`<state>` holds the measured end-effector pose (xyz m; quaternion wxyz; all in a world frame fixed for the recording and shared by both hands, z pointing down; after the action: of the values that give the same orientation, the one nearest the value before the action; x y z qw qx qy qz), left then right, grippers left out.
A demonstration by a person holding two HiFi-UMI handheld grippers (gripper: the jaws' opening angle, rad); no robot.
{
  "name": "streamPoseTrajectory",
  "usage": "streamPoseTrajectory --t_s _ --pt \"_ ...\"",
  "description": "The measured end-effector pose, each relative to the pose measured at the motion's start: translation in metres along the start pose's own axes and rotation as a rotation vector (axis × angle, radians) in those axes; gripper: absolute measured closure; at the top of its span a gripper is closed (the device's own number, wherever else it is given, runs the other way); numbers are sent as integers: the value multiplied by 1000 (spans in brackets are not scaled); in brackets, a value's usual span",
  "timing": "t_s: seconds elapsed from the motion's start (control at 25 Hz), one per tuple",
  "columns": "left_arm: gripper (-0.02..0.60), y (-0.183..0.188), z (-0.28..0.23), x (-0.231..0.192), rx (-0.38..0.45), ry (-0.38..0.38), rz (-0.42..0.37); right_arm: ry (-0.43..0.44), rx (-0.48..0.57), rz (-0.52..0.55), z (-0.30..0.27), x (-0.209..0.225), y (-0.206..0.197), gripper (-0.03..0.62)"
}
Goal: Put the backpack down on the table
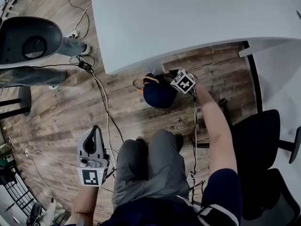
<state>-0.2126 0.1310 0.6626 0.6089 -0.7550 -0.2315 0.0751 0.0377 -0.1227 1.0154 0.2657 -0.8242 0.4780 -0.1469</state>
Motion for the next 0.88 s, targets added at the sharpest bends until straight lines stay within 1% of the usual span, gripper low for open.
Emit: streamPoseTrajectory --t_s 0.12,0.2,0.28,0.36,0.44,0.48,0.56,0.68,0.76,0.88 --pt "577 -3 1 0 1 2 -5 3 -17 26 -2 -1 -3 462" --pt "577 -5 2 0 -12 2 -4 5 -39 86 -1 -6 -3 461" --pt "577 -8 2 1 -19 8 11 -2 -58 170 -4 -12 -5 464" --pt "578 -10 0 2 -21 14 32 -8 -71 245 -8 -17 -8 483" --pt "578 -12 0 4 -29 21 52 -15 -78 292 -13 -22 -13 537" --pt "578 -13 1 4 -33 23 56 -23 -79 315 -15 -24 -15 550" --pt "578 -16 1 4 -37 22 57 -46 -81 375 -18 -27 -18 555" --pt "577 -18 2 5 -39 22 59 -72 -95 458 -24 -31 -23 589" --pt "578 -20 3 5 -42 25 61 -94 -98 450 -25 -31 -24 591" --pt "578 -24 6 5 -39 22 48 -147 -65 368 -17 -24 -19 594"
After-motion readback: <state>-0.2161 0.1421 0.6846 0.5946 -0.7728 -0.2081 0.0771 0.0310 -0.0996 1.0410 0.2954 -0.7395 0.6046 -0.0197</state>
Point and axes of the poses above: the fingertips, and each gripper's own axes: z backward along the fingers, x to its right, y out of its top, the point moved 6 cm from there along z, backward along the fingers, and after that the axes turned 11 degrees about -y, right-handed, at the moved point
